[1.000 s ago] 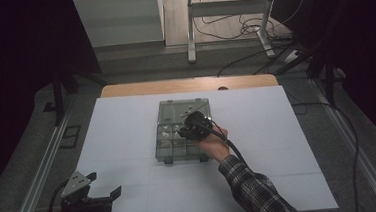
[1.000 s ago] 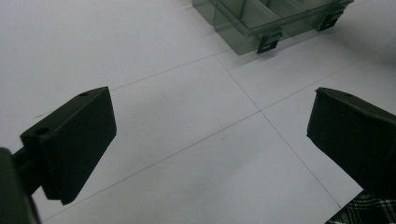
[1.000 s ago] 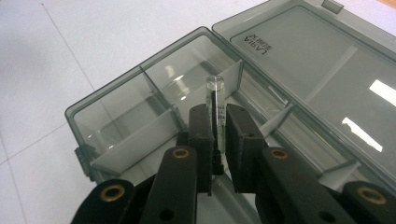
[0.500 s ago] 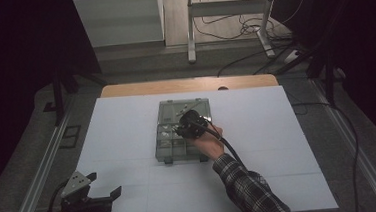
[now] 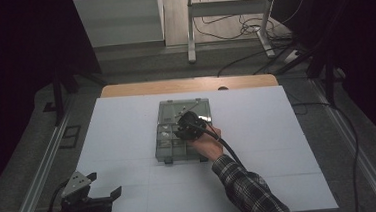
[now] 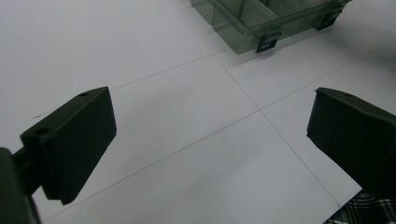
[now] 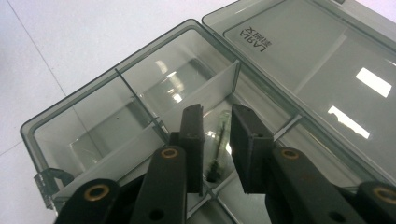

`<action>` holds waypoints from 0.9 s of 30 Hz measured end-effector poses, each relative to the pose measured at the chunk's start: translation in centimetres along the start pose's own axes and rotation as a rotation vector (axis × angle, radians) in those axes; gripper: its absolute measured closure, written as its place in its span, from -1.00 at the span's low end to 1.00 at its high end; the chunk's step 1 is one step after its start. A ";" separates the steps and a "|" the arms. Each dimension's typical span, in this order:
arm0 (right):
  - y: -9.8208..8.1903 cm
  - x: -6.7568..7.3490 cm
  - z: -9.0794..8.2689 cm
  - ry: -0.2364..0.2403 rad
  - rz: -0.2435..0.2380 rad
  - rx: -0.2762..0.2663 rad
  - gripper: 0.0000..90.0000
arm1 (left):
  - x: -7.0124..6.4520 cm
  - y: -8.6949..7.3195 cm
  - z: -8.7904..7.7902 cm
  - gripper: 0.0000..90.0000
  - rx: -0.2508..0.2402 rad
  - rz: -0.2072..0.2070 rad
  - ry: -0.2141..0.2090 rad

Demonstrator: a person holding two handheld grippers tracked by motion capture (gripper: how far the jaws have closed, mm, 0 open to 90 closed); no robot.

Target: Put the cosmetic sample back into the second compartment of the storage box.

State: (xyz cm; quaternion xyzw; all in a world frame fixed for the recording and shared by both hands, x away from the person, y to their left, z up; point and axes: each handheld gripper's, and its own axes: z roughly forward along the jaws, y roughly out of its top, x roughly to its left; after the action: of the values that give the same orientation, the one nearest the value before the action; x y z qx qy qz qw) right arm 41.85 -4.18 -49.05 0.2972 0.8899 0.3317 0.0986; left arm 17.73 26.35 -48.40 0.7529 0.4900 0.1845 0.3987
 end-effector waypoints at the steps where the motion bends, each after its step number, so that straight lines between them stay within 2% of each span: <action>1: 0.0 0.0 -0.1 0.004 0.001 0.002 0.56 | 0.0 0.0 0.0 -0.96 0.000 0.000 0.000; 10: 0.0 0.2 -0.6 0.004 -0.017 -0.003 0.31 | 0.0 0.0 0.0 -0.96 0.000 0.000 0.001; 21: -0.4 0.3 -1.3 0.030 -0.018 -0.015 0.17 | 0.0 0.0 0.0 -0.96 0.000 -0.001 0.002; 27: -0.6 0.3 -2.1 0.047 -0.002 -0.025 0.09 | 0.0 0.0 0.0 -0.96 -0.001 -0.003 0.001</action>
State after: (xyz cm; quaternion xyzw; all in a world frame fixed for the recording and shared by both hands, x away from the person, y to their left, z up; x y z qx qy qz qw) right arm 40.57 -5.45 -47.85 0.2872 0.8881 0.3494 0.0815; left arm 17.74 26.36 -48.40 0.7519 0.4914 0.1845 0.3989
